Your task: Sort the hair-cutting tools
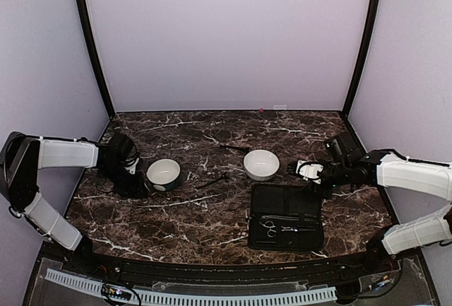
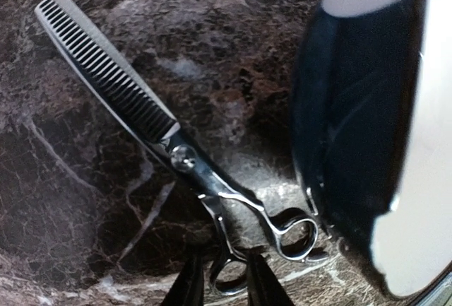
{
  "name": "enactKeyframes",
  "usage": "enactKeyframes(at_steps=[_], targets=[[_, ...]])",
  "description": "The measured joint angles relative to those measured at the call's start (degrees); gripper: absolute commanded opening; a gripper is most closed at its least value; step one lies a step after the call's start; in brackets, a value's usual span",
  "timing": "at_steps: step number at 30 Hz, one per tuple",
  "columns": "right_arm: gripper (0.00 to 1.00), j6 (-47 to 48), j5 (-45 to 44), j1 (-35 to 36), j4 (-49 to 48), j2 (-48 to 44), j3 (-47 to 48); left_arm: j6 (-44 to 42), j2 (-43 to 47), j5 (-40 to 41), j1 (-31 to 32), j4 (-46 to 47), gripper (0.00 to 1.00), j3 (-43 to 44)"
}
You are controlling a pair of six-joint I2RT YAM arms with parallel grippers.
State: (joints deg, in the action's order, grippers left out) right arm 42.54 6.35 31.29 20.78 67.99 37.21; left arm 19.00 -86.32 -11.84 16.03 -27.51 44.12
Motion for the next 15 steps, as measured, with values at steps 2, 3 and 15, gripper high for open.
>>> enactKeyframes(at_steps=[2,3,15], targets=[[0.42,0.0,0.0,0.0,0.0,0.0,0.0,0.8,0.8,-0.2,1.0,0.8,0.19,-0.9],[0.42,0.0,0.0,0.0,0.0,0.0,0.0,1.3,1.2,-0.4,1.8,1.1,0.19,-1.3],[0.42,0.0,0.1,0.0,0.0,0.0,0.0,12.4,7.2,-1.9,17.5,5.1,0.13,-7.9]])
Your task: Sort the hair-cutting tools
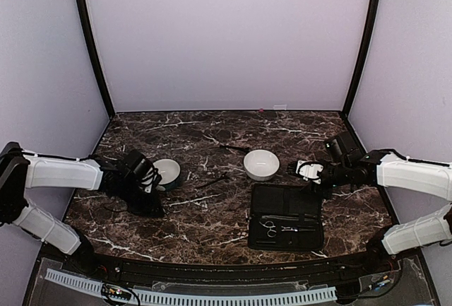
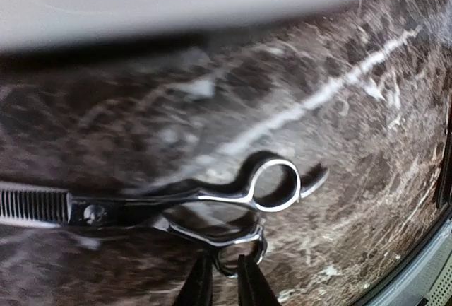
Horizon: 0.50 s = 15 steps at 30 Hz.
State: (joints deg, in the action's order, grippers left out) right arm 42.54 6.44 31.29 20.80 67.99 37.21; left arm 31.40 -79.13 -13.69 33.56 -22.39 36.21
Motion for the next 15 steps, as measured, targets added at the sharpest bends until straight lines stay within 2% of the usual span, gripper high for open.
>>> enactKeyframes(at_steps=[4,7,13,15], targets=[[0.42,0.0,0.0,0.0,0.0,0.0,0.0,5.0,-0.9,-0.6,8.5,4.1,0.14,0.0],[0.42,0.0,0.1,0.0,0.0,0.0,0.0,7.3,-5.8,-0.7,13.7,7.6,0.15,2.9],[0.42,0.0,0.2,0.0,0.2,0.0,0.0,6.7,-24.7,-1.3,21.4,12.0,0.15,21.3],[0.42,0.0,0.3,0.0,0.3,0.0,0.0,5.4,-28.5,-1.0,23.2,12.0,0.15,26.3]])
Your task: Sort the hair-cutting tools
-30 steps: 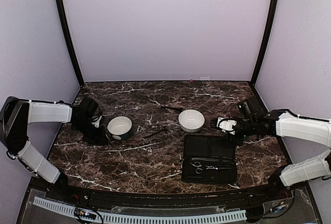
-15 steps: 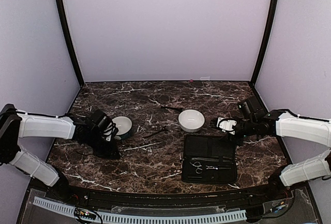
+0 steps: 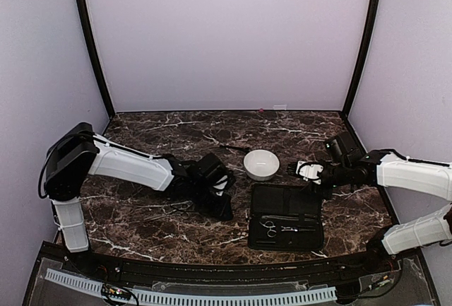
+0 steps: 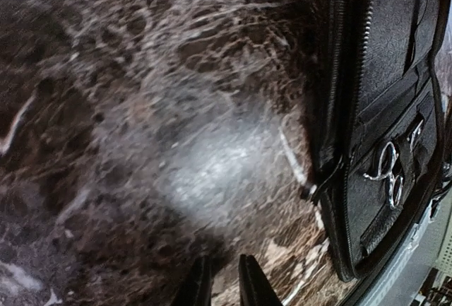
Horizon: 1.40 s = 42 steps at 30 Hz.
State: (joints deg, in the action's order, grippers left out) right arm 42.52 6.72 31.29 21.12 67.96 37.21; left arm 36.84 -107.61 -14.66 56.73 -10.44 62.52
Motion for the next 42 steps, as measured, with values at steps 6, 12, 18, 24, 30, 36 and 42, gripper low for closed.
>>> enactKeyframes(at_steps=[6,12,18,24,30,36,42], targets=[[0.43,0.0,0.4,0.0,0.3,0.0,0.0,-7.3,-1.7,6.6,2.7,-9.0,0.40,11.5],[0.49,-1.3,1.1,0.0,1.7,0.0,1.0,-20.8,4.8,16.8,1.8,-17.4,0.99,23.4],[0.62,-3.1,1.3,0.0,7.0,0.8,12.1,-29.7,8.8,20.1,-3.3,-22.7,0.99,36.5],[0.58,-8.7,12.3,0.6,11.3,8.4,27.6,-38.9,17.9,28.1,-10.3,-14.5,0.99,24.4],[0.50,-10.5,14.8,8.6,14.3,22.7,40.7,-36.8,20.1,26.7,-21.8,-6.6,0.99,13.4],[0.33,-9.9,12.1,19.8,16.9,35.8,49.3,-29.0,19.4,31.6,-31.1,-8.2,0.96,11.7],[0.26,-10.2,8.1,28.9,16.5,47.3,58.3,-28.6,27.1,29.7,-30.8,-1.5,0.99,5.0]])
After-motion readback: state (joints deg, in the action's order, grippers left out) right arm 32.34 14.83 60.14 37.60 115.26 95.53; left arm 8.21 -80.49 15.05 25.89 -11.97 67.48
